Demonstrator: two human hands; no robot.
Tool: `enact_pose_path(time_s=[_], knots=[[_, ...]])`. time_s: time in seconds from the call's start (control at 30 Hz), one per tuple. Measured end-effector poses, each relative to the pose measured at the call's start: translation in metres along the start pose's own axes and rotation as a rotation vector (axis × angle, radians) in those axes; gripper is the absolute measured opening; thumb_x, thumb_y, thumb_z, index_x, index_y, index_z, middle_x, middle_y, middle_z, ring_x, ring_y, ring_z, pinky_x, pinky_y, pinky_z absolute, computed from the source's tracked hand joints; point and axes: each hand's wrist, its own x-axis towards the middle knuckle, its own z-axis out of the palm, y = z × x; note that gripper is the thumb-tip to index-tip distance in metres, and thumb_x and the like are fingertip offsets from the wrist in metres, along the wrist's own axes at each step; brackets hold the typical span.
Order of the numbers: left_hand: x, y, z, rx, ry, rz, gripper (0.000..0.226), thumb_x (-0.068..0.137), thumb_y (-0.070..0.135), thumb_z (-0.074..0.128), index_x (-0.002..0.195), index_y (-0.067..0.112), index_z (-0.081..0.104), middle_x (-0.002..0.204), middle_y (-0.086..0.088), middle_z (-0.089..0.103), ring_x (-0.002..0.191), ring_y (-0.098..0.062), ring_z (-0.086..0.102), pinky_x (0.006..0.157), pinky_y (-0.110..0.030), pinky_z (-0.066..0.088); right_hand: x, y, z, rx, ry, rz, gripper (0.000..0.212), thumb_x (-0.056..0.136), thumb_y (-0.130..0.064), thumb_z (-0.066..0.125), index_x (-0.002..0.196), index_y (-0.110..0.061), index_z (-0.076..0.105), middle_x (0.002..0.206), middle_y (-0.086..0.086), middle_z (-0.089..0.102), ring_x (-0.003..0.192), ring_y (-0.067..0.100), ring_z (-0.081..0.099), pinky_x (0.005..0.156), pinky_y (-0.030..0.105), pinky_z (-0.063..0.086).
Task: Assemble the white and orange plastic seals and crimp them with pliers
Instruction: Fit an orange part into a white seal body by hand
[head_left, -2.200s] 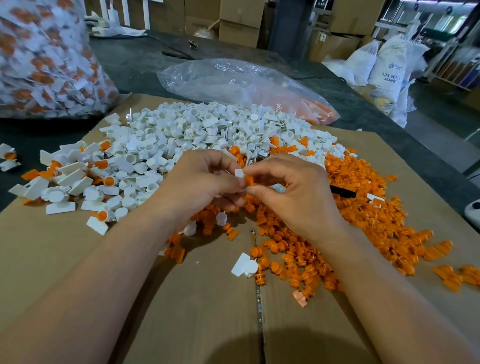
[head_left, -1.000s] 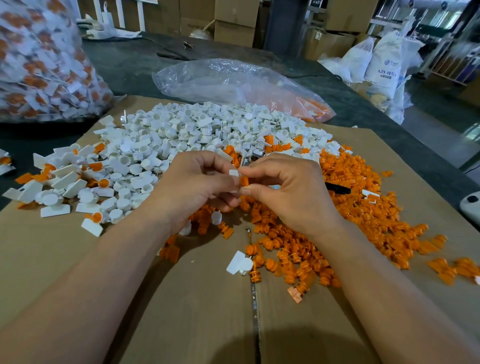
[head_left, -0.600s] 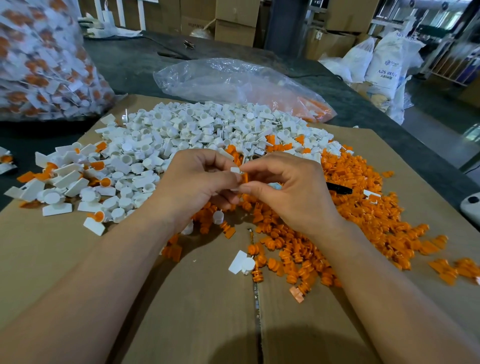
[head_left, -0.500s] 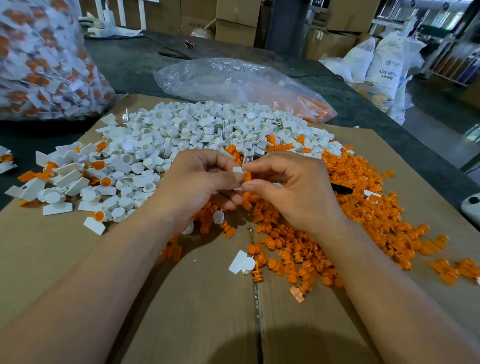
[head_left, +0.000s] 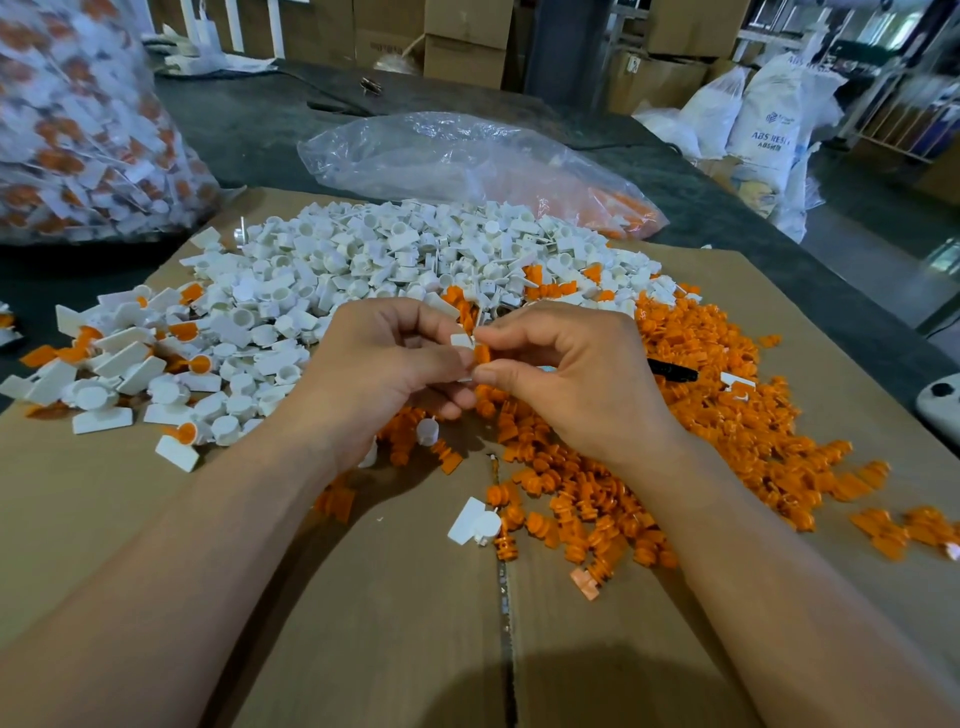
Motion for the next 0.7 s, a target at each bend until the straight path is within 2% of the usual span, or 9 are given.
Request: enact_pose_path(time_s=[0.13, 0.27, 0.37, 0.43, 0.57, 0.7], knots=[[0.0008, -0.0005, 0.0012, 0.066, 0.042, 0.017, 0.017, 0.076, -0.012, 0.062, 0.068, 0.003, 0.058, 0.047, -0.006, 0.062, 0.039, -0.012, 0.059, 0.039, -0.017, 0.046, -0.0008, 0.0007, 0.0016, -0.019, -0.012, -0.058, 0.023, 0.071, -0.009, 0.074, 0.093, -0.005, 0.072, 0.086, 0.006, 0.069, 0.081, 0.016, 0.065, 0.074, 0.038, 0.054], [0.0012, -0.0001, 0.0014, 0.04, 0.053, 0.03, 0.016, 0.076, -0.011, 0.062, 0.068, 0.002, 0.059, 0.046, -0.006, 0.062, 0.04, -0.013, 0.058, 0.04, -0.017, 0.046, -0.0004, 0.0024, 0.0027, 0.009, 0.004, -0.067, 0.031, 0.07, -0.011, 0.075, 0.1, -0.008, 0.069, 0.086, -0.009, 0.061, 0.083, 0.007, 0.062, 0.077, 0.026, 0.053], [0.0017, 0.0007, 0.0006, 0.005, 0.05, 0.03, 0.013, 0.075, -0.01, 0.063, 0.07, 0.001, 0.059, 0.048, -0.008, 0.062, 0.041, -0.014, 0.059, 0.041, -0.018, 0.047, -0.0002, 0.0035, 0.0019, 0.026, 0.017, -0.073, 0.041, 0.069, -0.013, 0.076, 0.108, -0.019, 0.063, 0.089, -0.021, 0.057, 0.085, -0.001, 0.06, 0.079, 0.016, 0.05], [0.0014, 0.0011, -0.0002, 0.005, 0.052, 0.033, 0.013, 0.074, -0.01, 0.064, 0.069, 0.002, 0.06, 0.05, -0.008, 0.062, 0.041, -0.015, 0.059, 0.041, -0.018, 0.047, -0.0001, 0.0036, 0.0017, 0.043, 0.026, -0.096, 0.043, 0.07, -0.012, 0.075, 0.107, -0.025, 0.058, 0.09, -0.024, 0.057, 0.086, -0.002, 0.059, 0.078, 0.014, 0.05], [0.0005, 0.0016, -0.0015, 0.016, 0.056, 0.034, 0.015, 0.074, -0.009, 0.065, 0.066, 0.004, 0.062, 0.051, -0.008, 0.063, 0.042, -0.014, 0.059, 0.041, -0.018, 0.047, 0.0003, 0.0032, 0.0013, 0.054, 0.025, -0.143, 0.032, 0.072, -0.011, 0.074, 0.1, -0.023, 0.063, 0.085, -0.012, 0.064, 0.082, 0.004, 0.064, 0.075, 0.024, 0.054], [0.0008, 0.0022, -0.0009, 0.012, 0.051, 0.012, 0.017, 0.074, -0.01, 0.064, 0.065, 0.004, 0.062, 0.051, -0.008, 0.064, 0.042, -0.014, 0.06, 0.041, -0.018, 0.047, 0.0005, 0.0031, 0.0011, 0.04, 0.031, -0.167, 0.031, 0.072, -0.011, 0.073, 0.101, -0.02, 0.063, 0.085, -0.001, 0.067, 0.081, 0.012, 0.065, 0.074, 0.033, 0.055]])
